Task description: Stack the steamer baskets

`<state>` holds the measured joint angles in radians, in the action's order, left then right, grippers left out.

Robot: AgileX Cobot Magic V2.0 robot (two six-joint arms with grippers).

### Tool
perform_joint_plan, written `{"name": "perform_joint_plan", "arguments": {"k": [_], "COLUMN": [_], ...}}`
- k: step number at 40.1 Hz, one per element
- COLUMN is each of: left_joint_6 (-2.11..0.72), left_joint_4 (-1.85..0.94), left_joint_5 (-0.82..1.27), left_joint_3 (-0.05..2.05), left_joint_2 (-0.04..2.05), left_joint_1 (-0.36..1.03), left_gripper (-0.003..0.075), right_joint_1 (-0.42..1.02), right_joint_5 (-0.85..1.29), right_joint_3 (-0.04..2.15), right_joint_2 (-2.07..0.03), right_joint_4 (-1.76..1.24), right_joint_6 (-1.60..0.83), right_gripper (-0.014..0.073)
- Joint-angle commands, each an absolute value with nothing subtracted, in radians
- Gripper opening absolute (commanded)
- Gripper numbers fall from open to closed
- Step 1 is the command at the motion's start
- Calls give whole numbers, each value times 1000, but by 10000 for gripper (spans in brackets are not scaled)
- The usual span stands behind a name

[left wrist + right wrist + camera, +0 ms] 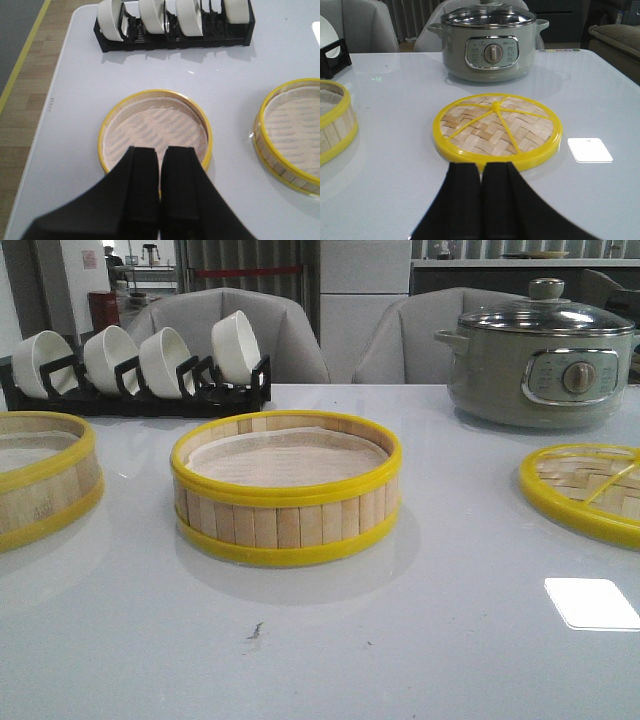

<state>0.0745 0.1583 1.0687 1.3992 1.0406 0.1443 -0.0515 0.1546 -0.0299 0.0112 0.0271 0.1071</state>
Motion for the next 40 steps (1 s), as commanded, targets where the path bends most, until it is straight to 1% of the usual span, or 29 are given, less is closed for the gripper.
{"name": "perform_joint_plan", "arguments": {"k": [1,15,28,32,36,40], "left_joint_6": [71,71,71,71,71,71], "left_joint_4": [181,181,198,190,218,220], "left_joint_5": [990,988,927,909,914,915], "left_joint_3": [1425,1425,1425,1425,1425,1425], "left_joint_2": [1032,1032,1032,1032,1032,1032], "left_joint_1": [149,149,149,149,149,149], "left_gripper": [104,104,104,104,104,104], "right_joint_1": [-54,-54,-56,-56,-60,-60], "right_joint_5": [72,72,65,44,8,-50], "right_joint_3": [-15,-15,-15,-15,-15,-15], "right_joint_2": [28,28,28,28,27,27], "right_joint_4": [35,35,39,52,143,151], "right_joint_6": [109,109,109,101,49,60], "right_gripper": [60,60,60,60,60,60]}}
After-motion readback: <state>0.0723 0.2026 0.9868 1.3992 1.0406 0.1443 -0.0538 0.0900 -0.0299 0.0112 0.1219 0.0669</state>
